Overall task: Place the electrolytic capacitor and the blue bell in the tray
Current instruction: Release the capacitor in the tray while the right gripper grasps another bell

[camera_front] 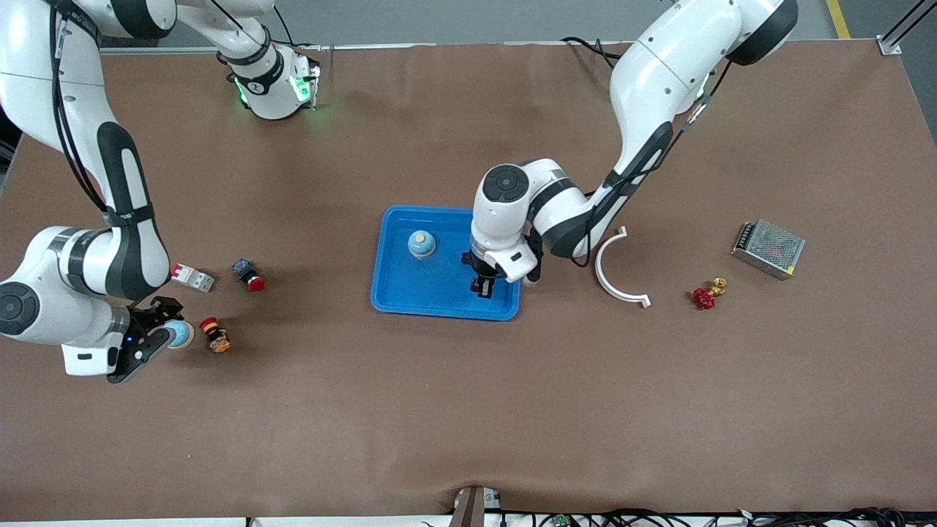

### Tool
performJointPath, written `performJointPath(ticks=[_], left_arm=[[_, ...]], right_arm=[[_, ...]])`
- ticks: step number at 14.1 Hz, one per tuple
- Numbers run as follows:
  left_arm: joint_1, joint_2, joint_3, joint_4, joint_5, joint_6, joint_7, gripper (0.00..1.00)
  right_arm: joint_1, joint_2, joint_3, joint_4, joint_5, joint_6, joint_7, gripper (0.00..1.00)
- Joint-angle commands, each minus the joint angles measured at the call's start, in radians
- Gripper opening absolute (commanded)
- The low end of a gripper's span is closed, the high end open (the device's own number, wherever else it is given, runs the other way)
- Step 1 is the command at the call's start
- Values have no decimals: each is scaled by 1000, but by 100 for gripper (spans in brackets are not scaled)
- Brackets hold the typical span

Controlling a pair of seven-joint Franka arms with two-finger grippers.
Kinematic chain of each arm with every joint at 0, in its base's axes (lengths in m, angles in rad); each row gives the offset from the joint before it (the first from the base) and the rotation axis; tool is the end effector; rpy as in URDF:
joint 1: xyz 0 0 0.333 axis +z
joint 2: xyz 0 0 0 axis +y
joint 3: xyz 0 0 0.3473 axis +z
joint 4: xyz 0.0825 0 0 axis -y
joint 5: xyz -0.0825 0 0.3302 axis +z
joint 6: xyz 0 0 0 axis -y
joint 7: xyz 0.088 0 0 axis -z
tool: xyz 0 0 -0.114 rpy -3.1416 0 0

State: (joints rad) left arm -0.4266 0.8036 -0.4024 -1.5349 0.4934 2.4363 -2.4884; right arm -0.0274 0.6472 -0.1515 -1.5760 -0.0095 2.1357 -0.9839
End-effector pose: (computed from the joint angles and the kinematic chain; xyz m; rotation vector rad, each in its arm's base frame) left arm 0.5230 -0.4725 0.2714 2.2163 1.9544 0.0848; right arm 0.6578 -0.1013 0.3080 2.8292 1.2583 -0.1897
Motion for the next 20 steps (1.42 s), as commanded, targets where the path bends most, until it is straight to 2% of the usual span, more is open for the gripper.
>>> performJointPath(ticks=[1,5,12,13,14,18,20], left_arm=[[-49,57,42,91,-21,-16,-14,0],[-96,97,91,139,-29,-29,-17,0],[-121,105,100,136,-15,-31,18,0],[-121,100,100,134,-15,-45,66,44],[-121,97,99,136,-21,-80,106,99],[-98,60,74,134,-30,-172,192,100],[-22,28,9,131,-93,-253,337,100]], right_arm=[[-43,29,20,19,23,7,-50,100],[-57,40,21,-51,23,96,-68,100],[-55,55,27,-84,25,150,-67,100],[-54,57,27,-85,25,153,-67,100],[-55,57,27,-88,25,158,-67,100],[-60,75,27,-88,25,170,-68,100],[-60,78,27,-94,25,190,-68,100]])
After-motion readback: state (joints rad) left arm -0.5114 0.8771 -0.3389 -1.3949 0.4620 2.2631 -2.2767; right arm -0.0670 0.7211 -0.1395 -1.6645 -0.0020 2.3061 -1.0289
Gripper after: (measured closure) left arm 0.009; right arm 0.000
